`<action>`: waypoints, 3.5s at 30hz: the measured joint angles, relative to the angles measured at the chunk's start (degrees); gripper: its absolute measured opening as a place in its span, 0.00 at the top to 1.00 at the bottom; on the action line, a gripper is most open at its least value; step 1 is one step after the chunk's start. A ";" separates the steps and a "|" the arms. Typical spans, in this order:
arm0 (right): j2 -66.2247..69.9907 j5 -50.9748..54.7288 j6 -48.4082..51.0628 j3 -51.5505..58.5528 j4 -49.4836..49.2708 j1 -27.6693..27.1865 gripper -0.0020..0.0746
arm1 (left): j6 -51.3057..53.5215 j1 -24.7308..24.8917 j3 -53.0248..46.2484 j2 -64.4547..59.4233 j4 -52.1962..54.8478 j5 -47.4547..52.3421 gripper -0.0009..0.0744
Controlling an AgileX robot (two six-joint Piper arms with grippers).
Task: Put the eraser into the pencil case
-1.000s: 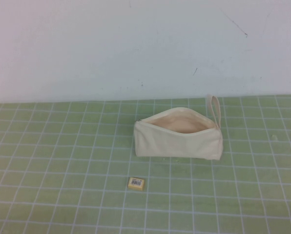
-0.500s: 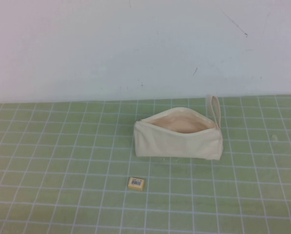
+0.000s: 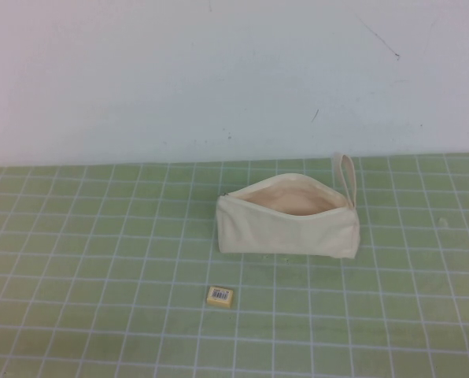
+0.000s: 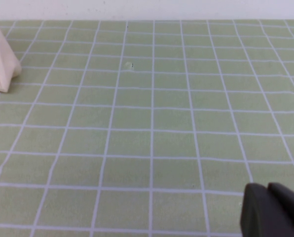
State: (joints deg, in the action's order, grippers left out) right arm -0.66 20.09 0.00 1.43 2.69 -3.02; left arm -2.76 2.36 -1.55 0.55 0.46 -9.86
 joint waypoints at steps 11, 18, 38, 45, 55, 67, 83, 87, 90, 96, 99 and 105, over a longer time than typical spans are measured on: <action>0.00 0.00 0.00 0.00 0.00 0.00 0.97 | 0.20 0.00 0.99 0.00 -5.76 -13.35 0.99; 0.00 0.00 0.00 0.00 0.00 0.00 0.97 | 1.65 0.00 24.11 -12.51 -8.78 20.68 0.99; 0.00 0.00 0.00 0.00 0.00 0.00 0.97 | 11.01 12.83 55.83 -72.59 -16.60 52.48 0.99; 0.00 0.00 0.00 0.00 0.00 0.00 0.97 | -4.25 28.08 63.40 -87.22 -0.46 52.24 0.99; 0.00 0.00 0.00 0.00 0.00 0.00 0.97 | -7.30 30.73 74.21 -102.38 -0.46 54.06 0.65; 0.00 0.00 0.00 0.00 0.00 0.00 0.97 | -7.22 30.73 82.37 -114.42 -1.59 55.90 0.42; 0.00 0.00 0.00 0.00 0.00 0.00 0.97 | -8.26 30.73 82.65 -118.00 -1.74 54.40 0.61; 0.00 0.00 0.00 0.00 0.00 0.00 0.97 | -8.46 30.73 82.79 -117.77 -2.45 56.64 0.61; 0.00 0.00 0.00 0.00 0.00 0.00 0.97 | -5.28 30.73 82.79 -116.67 -5.11 61.03 0.61; 0.00 0.00 0.00 0.00 0.00 0.00 0.97 | 1.54 30.73 82.92 -109.04 -13.01 62.10 0.61; 0.00 0.00 0.00 0.00 0.00 0.00 0.97 | 2.76 30.73 84.55 -104.90 -14.64 57.69 0.61; 0.00 0.00 0.00 0.00 0.00 0.00 0.97 | 5.28 30.73 86.47 -101.85 -15.16 41.89 0.61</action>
State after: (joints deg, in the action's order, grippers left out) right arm -0.66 20.09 0.00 1.43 2.69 -3.02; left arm 2.52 33.08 84.92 -101.30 -14.70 32.03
